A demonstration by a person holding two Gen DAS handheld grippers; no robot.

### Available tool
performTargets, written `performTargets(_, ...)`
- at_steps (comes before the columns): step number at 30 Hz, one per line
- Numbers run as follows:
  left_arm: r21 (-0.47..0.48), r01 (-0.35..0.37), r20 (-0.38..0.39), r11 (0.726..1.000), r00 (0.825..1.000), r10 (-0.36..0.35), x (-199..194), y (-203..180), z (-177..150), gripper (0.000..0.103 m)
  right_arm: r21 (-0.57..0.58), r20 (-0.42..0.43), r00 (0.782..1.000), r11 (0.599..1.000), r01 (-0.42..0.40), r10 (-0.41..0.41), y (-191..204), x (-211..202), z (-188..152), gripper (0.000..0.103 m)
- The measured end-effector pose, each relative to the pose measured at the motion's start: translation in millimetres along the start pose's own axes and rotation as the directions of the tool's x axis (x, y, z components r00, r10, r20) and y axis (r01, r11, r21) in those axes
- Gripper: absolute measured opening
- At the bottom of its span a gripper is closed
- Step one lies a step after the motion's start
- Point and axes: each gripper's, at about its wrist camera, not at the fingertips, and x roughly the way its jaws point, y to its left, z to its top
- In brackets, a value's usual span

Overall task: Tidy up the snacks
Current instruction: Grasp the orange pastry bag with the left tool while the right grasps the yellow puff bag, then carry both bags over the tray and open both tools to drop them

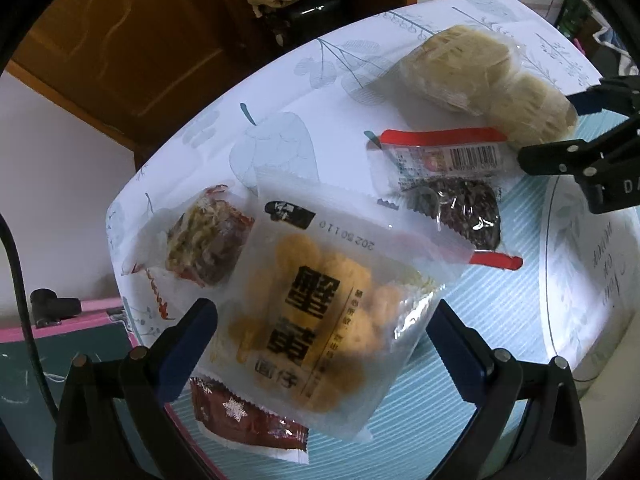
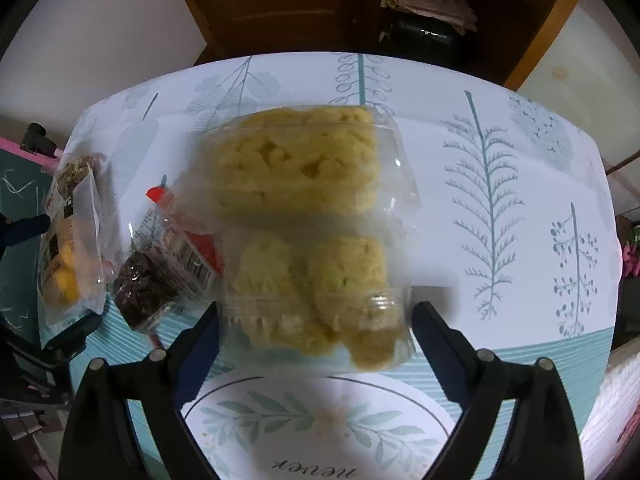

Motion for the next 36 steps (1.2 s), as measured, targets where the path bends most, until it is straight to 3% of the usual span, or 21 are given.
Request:
performTargets(2,-0.007,-0.023,0.003,1.000,1.000,0.023,-0.8,0.4,-0.6,0.094,0.002,0.000,1.000,1.000,-0.007,0.007,-3.4,-1.7,-3.7,0.084)
performTargets(4,-0.026,-0.023,0.005,0.999,1.000,0.023,-5.3,-0.5,-2.7,0.086,-0.004,0.014,1.000,1.000,-0.005,0.005,-3.1,-5.6,-8.1,0.072)
performTargets(7,-0.049,-0.031,0.026,0.998,0.999,0.033,-21.5,-9.1,-2.3,0.061,0.005,0.022,1.000,1.000,-0.023,0.022,-6.9,-11.6,-14.1,0.069)
performTargets(9,-0.062,-0.066,0.009,0.996,0.998,0.066,-28.2,-15.7,-2.7,0.056,0.013,0.019,0.999,0.999,-0.032,0.031,-9.6,-14.1,-18.8,0.068)
performTargets(12,-0.073,-0.076,-0.012,0.994,0.997,0.075,-36.8,-24.6,-5.5,0.052,0.033,0.012,0.999,0.998,-0.048,0.047,-13.7,-20.4,-26.0,0.067)
performTargets(17,-0.135,0.018,0.006,0.991,1.000,-0.017,-63.2,-22.3,-15.5,0.043,0.034,0.038,0.996,0.996,-0.088,0.086,-17.8,-45.7,-38.2,0.067)
performTargets(25,-0.213,0.093,0.115,0.973,0.991,-0.070,-143.5,-22.2,-47.7,0.015,0.020,0.136,0.979,0.988,-0.154,0.150,-22.4,-112.6,-80.8,0.067)
performTargets(36,-0.283,0.117,0.239,0.952,0.970,-0.048,-197.4,-39.4,-86.4,0.008,-0.038,0.207,0.959,0.981,-0.189,0.193,-15.1,-165.0,-127.7,0.067)
